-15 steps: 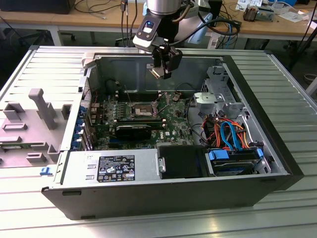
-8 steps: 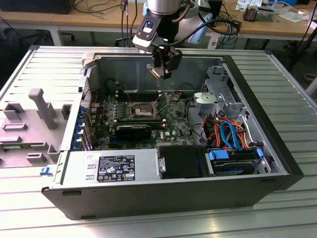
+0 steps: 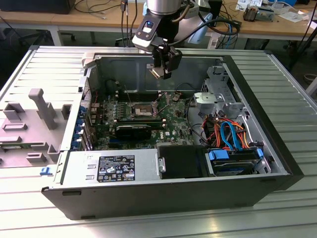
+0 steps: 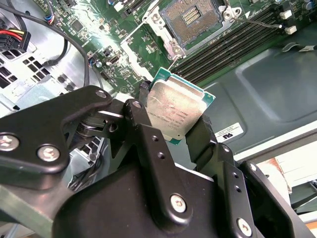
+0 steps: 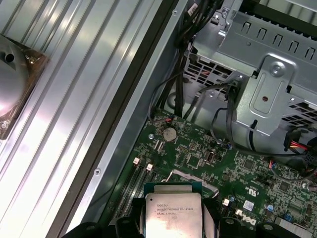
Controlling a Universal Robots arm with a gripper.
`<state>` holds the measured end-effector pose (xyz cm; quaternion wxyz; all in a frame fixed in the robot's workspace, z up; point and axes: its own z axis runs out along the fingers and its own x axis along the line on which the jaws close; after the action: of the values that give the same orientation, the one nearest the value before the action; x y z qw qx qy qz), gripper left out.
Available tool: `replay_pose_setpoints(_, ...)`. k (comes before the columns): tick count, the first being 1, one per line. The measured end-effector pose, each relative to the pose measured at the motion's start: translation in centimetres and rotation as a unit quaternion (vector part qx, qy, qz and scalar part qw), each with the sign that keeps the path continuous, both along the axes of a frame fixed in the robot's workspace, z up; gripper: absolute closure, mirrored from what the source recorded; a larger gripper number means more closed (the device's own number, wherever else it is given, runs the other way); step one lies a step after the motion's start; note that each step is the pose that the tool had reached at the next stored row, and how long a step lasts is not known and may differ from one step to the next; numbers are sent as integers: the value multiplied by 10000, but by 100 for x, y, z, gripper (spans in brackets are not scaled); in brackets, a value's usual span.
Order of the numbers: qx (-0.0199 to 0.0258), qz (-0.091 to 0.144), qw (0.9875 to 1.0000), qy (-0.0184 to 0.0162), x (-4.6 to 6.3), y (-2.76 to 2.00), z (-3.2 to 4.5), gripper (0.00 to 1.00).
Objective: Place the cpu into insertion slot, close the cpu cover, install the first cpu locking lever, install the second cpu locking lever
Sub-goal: 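Place the cpu into insertion slot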
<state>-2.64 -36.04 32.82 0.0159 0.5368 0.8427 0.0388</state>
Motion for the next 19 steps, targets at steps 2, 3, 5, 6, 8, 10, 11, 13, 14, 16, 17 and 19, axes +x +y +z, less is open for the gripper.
replay_pose_setpoints(2,-1,-17,10000,0,0,0,0,45)
replay_pose_setpoints(3,-2,-24,10000,0,0,0,0,45)
replay_pose_setpoints(5,-2,-34,10000,0,0,0,0,45)
replay_pose_setpoints(6,-2,-40,10000,0,0,0,0,45)
replay_pose_setpoints(8,-3,-51,10000,0,0,0,0,45)
replay_pose_setpoints(10,-3,-59,10000,0,0,0,0,45)
replay_pose_setpoints(11,-4,-68,10000,0,0,0,0,45)
replay_pose_setpoints(13,-4,-77,10000,0,0,0,0,45)
replay_pose_setpoints(14,-4,-82,10000,0,0,0,-1,45)
replay_pose_setpoints(16,-5,-94,10000,0,0,0,-1,45)
replay_pose_setpoints(17,-5,-100,9999,0,0,0,-1,45)
replay_pose_setpoints(19,-6,-112,9999,0,0,0,-1,45)
